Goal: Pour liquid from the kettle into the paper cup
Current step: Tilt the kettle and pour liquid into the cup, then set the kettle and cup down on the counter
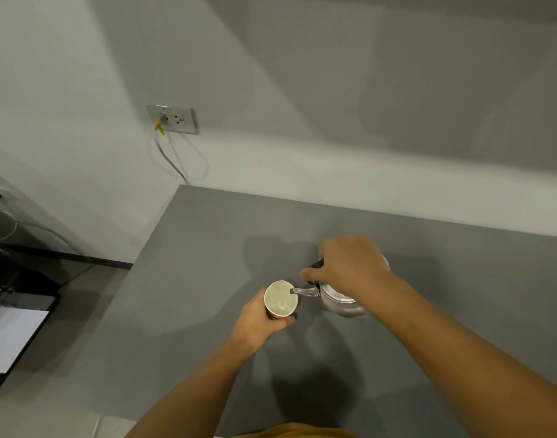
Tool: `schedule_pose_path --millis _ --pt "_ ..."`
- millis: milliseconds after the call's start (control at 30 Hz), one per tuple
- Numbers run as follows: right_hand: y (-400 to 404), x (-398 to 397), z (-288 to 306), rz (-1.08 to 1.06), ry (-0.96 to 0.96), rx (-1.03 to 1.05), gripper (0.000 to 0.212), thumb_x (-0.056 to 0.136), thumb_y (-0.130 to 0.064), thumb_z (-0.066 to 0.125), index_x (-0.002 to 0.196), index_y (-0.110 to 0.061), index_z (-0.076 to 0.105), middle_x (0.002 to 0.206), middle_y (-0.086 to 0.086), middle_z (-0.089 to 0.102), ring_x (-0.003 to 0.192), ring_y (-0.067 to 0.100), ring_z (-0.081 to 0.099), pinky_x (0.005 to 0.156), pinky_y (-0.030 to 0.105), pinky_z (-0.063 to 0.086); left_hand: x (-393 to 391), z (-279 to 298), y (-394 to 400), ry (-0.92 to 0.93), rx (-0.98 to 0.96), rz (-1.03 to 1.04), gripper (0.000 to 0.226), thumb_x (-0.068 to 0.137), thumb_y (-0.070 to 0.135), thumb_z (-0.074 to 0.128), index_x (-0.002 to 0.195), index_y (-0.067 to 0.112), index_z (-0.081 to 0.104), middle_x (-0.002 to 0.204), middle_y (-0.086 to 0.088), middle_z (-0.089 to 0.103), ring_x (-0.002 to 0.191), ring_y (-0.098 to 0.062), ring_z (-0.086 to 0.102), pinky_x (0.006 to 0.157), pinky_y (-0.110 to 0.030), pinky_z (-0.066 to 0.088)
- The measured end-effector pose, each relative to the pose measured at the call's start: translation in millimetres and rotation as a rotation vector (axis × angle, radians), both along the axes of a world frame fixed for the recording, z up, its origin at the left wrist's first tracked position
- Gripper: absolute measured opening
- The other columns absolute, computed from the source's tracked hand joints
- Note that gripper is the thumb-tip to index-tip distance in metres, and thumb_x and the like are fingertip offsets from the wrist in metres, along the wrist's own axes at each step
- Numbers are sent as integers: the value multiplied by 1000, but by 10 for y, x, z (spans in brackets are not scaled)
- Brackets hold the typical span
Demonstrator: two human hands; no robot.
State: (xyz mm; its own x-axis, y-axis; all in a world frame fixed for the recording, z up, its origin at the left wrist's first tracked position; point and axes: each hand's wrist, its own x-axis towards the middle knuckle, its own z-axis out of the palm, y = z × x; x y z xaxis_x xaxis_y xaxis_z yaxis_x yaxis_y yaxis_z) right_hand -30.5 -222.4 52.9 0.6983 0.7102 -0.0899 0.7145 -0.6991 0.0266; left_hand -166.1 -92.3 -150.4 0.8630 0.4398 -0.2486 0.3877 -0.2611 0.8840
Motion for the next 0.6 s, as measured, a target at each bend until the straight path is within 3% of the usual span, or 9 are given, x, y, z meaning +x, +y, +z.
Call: schedule_pose_path --millis 100,200,300,467,600 --pt "-156 144 -81 -130 183 72 53 68 -64 67 58 -13 62 51 0 58 52 21 57 44 26 32 -12 1 8 13 7 -2 67 69 35 95 125 37 60 114 19 72 108 2 66 84 -13 47" --pt "-313 266 -183 -224 358 167 60 65 -71 70 53 -14 56 44 -3 52 44 16 47 46 28 33 -15 2 17 31 1 4 66 68 37 96 124 36 60 112 18 73 105 1 67 85 -17 49" --pt "-440 310 -247 -256 413 229 65 65 -73 71 46 -17 44 33 -8 45 33 5 38 44 28 28 -27 23 12 36 -6 -1 67 67 38 95 124 33 60 110 16 73 102 -2 68 82 -16 49" --pt "-597 316 -309 -276 481 294 70 69 -72 72 42 -17 37 30 -9 40 29 6 37 43 26 26 -87 82 14 13 -45 -23 72 67 37 96 127 41 56 114 19 73 104 4 67 84 -10 49" --pt "-704 356 -296 -316 522 342 72 69 -72 72 44 -18 32 33 -7 32 30 8 31 42 24 24 -127 204 67 -18 -72 -42 74 62 50 95 124 49 55 116 29 71 108 4 69 84 -9 52"
